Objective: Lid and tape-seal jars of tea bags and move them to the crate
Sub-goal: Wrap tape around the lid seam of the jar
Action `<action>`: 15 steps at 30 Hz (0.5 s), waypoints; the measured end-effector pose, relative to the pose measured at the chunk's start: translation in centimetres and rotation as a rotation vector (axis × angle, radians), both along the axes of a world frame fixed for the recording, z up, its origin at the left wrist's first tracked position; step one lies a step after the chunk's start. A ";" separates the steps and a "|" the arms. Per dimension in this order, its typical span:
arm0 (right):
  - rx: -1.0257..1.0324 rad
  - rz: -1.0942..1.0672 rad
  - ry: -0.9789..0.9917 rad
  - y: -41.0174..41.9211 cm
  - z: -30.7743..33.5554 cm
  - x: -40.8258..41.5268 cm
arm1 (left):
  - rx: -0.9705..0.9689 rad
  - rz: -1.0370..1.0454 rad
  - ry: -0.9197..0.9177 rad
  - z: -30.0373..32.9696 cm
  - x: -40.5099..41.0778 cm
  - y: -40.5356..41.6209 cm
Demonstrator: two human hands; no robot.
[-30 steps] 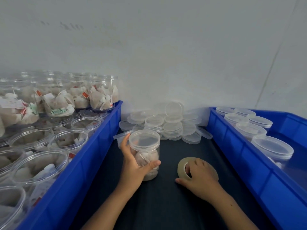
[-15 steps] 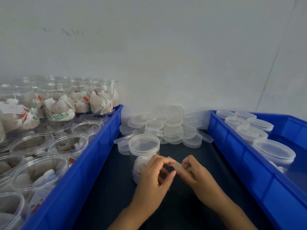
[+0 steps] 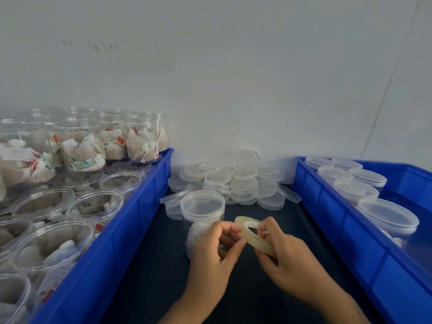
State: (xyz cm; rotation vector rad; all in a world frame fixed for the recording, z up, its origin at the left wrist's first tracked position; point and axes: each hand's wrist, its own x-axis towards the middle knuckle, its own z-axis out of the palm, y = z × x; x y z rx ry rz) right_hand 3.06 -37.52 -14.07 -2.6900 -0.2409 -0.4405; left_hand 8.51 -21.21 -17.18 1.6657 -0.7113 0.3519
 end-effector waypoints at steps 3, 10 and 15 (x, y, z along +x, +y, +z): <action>-0.061 -0.017 -0.005 0.1 0.1 -0.1 | -0.005 -0.033 0.007 0.1 -0.1 0.0; -0.170 -0.011 -0.030 0.4 0.1 0.0 | -0.013 -0.069 0.066 0.1 0.2 0.1; -0.183 -0.016 -0.008 0.5 0.0 0.0 | 0.160 -0.022 -0.087 0.1 0.4 0.3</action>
